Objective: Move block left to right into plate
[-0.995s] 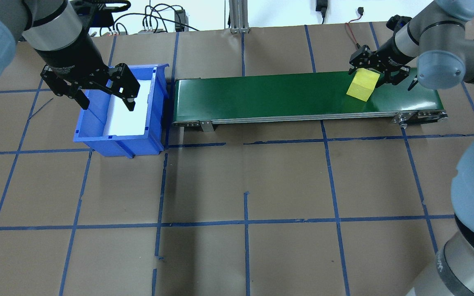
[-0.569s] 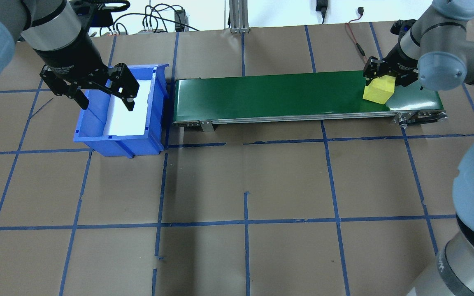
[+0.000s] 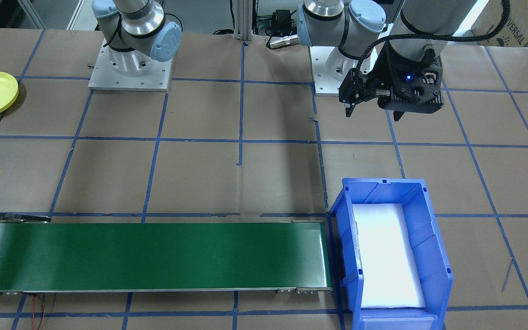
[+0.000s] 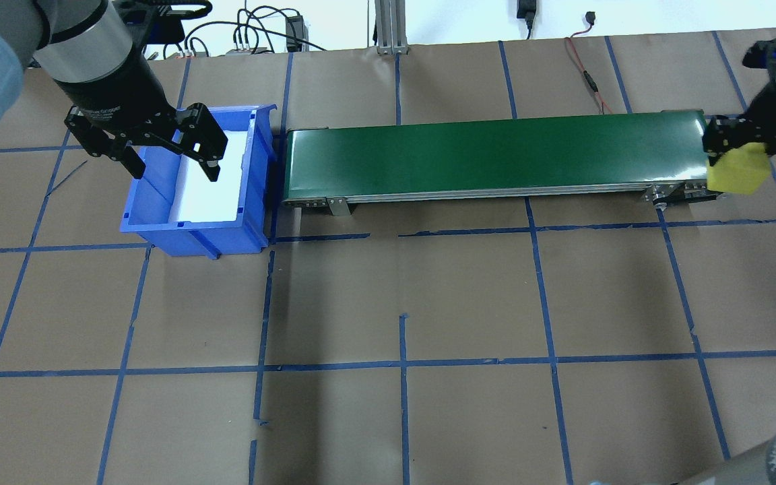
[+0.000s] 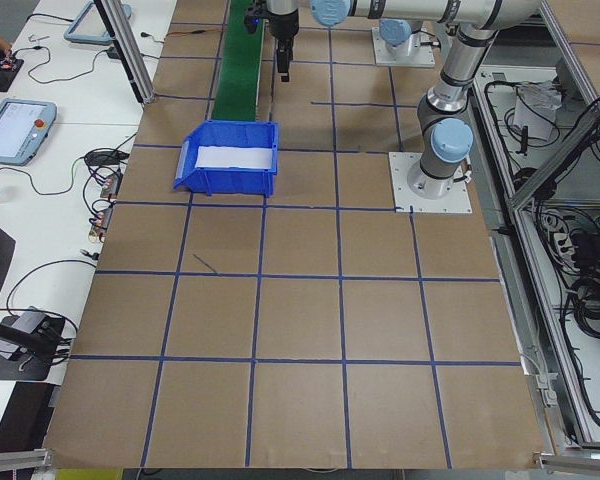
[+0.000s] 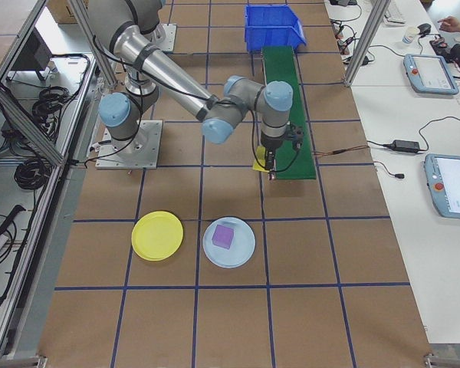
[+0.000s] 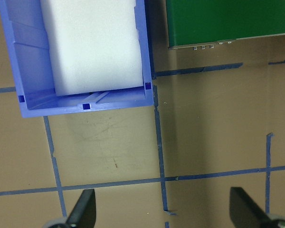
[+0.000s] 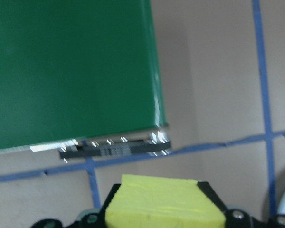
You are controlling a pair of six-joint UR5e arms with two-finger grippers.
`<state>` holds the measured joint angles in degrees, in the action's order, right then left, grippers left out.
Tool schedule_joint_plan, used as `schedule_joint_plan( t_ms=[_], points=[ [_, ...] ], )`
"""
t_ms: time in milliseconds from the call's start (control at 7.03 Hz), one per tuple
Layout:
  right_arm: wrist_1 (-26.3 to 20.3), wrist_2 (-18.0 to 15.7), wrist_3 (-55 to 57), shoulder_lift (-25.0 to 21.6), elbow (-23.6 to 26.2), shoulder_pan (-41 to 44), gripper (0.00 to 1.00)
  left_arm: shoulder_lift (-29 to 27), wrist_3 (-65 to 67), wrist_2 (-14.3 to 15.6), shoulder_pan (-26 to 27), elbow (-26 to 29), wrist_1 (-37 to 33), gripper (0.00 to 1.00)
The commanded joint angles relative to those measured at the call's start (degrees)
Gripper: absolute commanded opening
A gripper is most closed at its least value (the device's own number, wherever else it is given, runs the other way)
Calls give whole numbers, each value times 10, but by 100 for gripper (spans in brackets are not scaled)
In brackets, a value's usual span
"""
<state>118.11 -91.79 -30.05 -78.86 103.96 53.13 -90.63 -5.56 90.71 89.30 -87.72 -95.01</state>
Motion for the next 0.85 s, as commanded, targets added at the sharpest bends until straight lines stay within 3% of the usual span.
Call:
schedule_joint_plan(
  t_ms=[0,284,711],
  points=[
    [-2,-1,-169,-55,87,-157,46,0,0,0,1,0,0,100],
    [-2,-3,-313,-56,99,-292,46,0,0,0,1,0,0,100],
    [-1,-2,-365,-53,163,-448,47,0,0,0,1,0,0,100]
  ],
)
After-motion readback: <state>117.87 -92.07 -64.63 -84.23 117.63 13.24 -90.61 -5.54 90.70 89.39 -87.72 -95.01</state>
